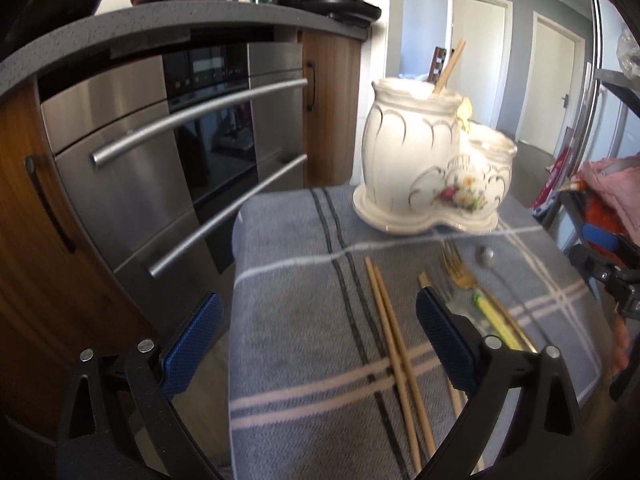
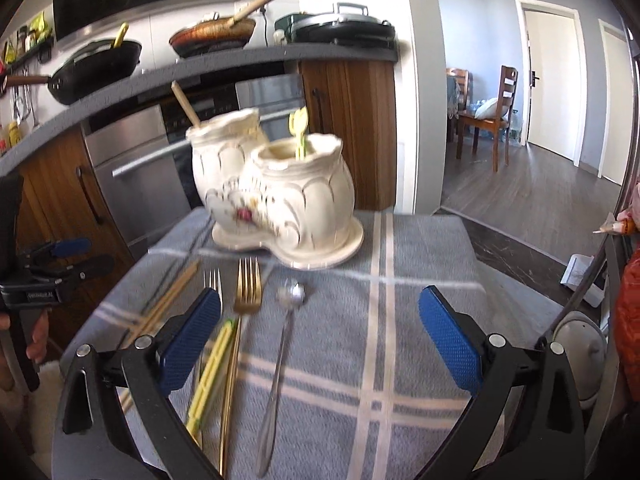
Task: Organize utensils
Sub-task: 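Lower the yellow spoon into the short pot and open the right tool while the left tool releases the chopstick, then grasp the gold fork with the right tool while the left tool grasps another chopstick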
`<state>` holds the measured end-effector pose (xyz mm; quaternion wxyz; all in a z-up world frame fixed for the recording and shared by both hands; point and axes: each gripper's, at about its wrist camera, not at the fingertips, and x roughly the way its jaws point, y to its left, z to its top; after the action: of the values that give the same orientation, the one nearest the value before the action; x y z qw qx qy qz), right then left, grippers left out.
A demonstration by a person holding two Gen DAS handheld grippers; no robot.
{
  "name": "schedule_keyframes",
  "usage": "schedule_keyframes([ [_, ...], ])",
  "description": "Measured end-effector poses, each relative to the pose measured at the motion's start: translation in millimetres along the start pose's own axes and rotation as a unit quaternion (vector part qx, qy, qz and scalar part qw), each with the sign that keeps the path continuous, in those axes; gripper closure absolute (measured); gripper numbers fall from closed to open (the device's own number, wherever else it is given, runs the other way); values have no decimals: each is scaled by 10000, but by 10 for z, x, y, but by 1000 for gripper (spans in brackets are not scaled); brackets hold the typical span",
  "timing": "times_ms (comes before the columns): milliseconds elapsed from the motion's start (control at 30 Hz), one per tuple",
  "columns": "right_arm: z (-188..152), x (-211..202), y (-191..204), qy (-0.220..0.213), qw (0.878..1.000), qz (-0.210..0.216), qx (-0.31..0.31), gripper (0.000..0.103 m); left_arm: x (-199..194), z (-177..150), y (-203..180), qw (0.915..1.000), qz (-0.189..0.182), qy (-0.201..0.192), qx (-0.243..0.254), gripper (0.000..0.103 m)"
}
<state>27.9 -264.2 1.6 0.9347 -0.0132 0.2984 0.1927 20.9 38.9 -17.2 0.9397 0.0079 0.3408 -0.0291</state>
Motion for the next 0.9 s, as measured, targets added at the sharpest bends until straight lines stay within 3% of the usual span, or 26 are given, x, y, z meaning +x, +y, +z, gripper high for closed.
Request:
schedule_keyframes([
  [233, -169, 145, 132, 579, 9979, 118, -261, 5, 188, -186, -156, 9973, -29, 652, 339, 7],
  [533, -278, 272, 305, 977, 9932, 209, -596, 5, 314, -286, -202, 9932, -32, 1071, 457, 10],
  [700, -304, 313, 367, 1141, 9906, 272, -698, 22, 321, -317, -209, 9924, -55, 1112, 532, 25],
  [900, -336, 350, 465, 1387, 9857, 376, -876, 57, 288, -307, -264, 9909, -174, 1168, 646, 43],
])
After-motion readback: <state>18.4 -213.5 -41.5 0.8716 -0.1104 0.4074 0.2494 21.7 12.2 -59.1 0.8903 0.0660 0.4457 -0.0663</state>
